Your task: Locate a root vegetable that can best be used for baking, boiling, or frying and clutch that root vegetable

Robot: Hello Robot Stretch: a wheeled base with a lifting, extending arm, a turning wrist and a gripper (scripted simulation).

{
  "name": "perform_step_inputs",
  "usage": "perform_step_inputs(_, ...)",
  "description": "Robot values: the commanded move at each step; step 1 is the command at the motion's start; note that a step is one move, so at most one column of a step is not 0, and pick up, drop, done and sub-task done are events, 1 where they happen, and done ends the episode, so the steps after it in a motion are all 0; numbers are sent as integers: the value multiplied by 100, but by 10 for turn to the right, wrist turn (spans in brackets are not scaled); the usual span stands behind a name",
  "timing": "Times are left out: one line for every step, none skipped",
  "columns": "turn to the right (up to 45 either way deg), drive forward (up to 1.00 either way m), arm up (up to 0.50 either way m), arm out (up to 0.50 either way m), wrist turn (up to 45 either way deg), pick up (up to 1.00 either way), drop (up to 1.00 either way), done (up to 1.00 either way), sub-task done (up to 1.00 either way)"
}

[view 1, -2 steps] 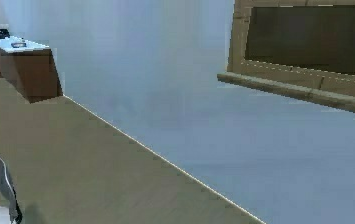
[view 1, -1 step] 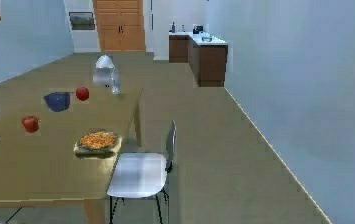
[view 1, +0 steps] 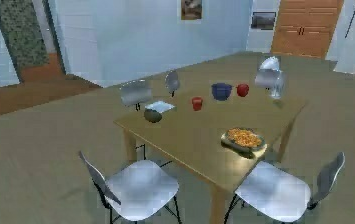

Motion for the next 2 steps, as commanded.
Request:
perform_step_inputs(-450, 0, 0, 0, 0, 0, 0, 0, 0)
perform_step_inputs(0, 95, 0, 0, 0, 0, 0, 0, 0)
